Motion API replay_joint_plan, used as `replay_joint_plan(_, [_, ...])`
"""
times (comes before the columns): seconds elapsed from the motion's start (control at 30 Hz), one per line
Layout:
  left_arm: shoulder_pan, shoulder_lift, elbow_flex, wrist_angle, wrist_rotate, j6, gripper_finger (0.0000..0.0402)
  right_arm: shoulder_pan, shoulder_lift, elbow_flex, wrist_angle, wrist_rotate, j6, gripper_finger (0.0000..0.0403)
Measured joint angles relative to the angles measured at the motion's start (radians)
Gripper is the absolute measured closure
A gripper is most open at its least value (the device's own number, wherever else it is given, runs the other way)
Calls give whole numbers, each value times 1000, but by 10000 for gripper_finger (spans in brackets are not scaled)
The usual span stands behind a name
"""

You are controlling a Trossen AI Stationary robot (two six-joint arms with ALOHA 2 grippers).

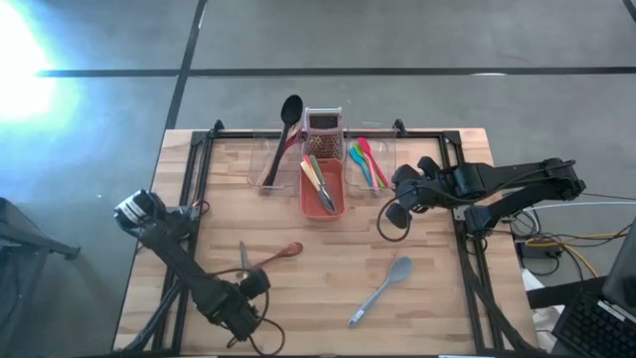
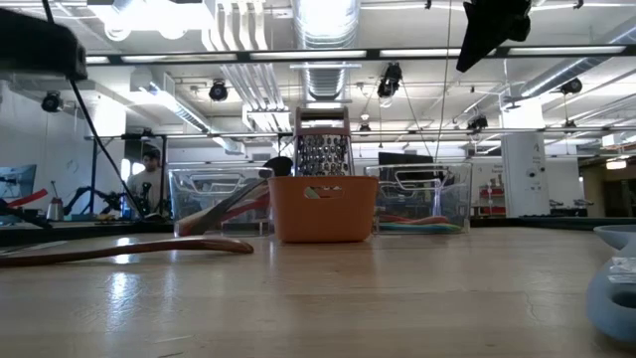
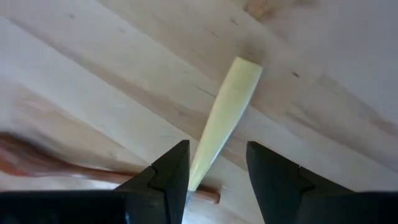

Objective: Pick & Place Kitchen Items
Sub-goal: Put the yellow table knife into the orange bin

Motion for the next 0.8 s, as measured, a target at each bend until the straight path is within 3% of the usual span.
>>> replay_joint_plan(0.2, [-11,0,-65,80,6,48,241,0,0,0,1,0,3,394])
replay_joint_plan(0.43, [-10,-2,-70,18,-20,43,241,0,0,0,4,3,21,394])
replay_joint_plan(0.63, [-10,-11,-46,-7,-58,-68,241,0,0,0,10,3,21,394])
replay_joint_plan(0.8, [-10,-42,-27,-8,-48,-318,241,0,0,0,10,4,20,394])
